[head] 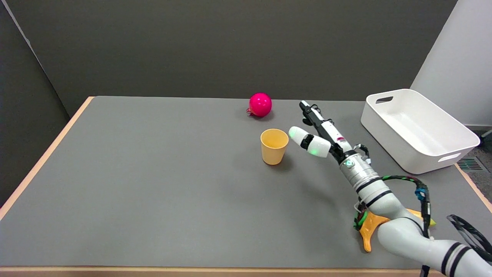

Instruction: Pick up the yellow cup.

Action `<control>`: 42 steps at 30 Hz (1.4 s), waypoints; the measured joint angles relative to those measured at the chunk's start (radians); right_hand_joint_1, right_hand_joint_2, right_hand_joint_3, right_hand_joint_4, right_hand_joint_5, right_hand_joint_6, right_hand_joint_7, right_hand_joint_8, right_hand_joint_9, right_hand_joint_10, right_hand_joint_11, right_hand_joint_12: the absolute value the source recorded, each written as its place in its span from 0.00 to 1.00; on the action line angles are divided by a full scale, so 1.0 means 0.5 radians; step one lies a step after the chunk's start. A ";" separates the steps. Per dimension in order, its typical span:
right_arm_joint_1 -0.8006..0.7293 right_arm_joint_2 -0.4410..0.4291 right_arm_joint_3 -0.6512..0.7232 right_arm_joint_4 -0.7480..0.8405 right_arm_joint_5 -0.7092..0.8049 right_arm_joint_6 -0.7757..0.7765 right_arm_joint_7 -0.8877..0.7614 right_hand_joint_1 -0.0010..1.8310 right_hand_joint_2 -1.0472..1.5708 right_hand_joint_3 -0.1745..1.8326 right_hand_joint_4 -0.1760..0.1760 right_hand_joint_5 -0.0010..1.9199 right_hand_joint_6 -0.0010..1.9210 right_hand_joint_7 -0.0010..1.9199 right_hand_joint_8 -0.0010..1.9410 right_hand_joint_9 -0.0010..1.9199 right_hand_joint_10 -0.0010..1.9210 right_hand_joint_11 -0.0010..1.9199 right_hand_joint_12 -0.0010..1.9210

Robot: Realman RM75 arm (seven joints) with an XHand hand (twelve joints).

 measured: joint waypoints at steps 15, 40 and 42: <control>0.341 -0.078 -0.351 -0.360 0.146 0.039 0.288 0.16 0.61 0.57 0.27 0.00 0.00 0.00 0.00 0.00 0.00 0.00 0.10; 0.538 -0.151 -0.554 -0.666 0.155 0.120 0.459 0.21 0.61 0.58 0.28 0.00 0.01 0.00 0.00 0.00 0.01 0.00 0.11; 0.539 -0.152 -0.563 -0.677 0.141 0.130 0.462 0.21 0.61 0.58 0.28 0.01 0.01 0.00 0.00 0.00 0.01 0.00 0.11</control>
